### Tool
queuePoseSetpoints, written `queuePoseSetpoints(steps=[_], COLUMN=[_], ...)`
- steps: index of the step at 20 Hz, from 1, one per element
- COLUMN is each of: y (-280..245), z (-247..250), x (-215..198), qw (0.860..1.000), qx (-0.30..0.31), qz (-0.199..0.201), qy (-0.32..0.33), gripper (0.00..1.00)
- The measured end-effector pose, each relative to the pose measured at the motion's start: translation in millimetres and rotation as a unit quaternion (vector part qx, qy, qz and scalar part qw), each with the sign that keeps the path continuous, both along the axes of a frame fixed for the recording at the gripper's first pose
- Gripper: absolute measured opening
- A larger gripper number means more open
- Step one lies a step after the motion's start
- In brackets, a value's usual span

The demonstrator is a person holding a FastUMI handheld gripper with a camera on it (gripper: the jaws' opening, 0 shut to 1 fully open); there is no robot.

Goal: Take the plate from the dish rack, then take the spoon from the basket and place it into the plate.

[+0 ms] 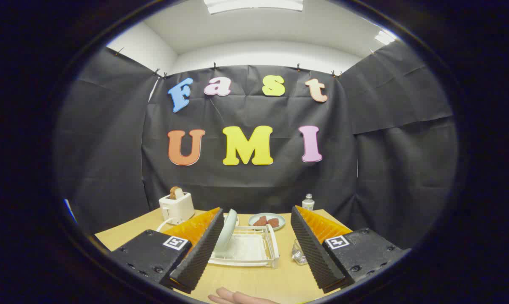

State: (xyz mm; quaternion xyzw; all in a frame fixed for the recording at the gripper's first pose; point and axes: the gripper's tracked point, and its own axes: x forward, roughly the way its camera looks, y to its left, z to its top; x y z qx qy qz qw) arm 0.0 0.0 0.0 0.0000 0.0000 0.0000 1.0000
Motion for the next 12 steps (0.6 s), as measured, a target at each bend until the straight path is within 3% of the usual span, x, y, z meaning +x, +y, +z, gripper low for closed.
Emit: queuePoseSetpoints(steps=[7,12], y=[-26,-22], z=[-3,-15], x=[-14,-8], qw=[0.999,0.999], qx=[-0.025,-0.03], qz=[-0.025,-0.013], qy=[-0.009,0.006], gripper=[1.0,1.0])
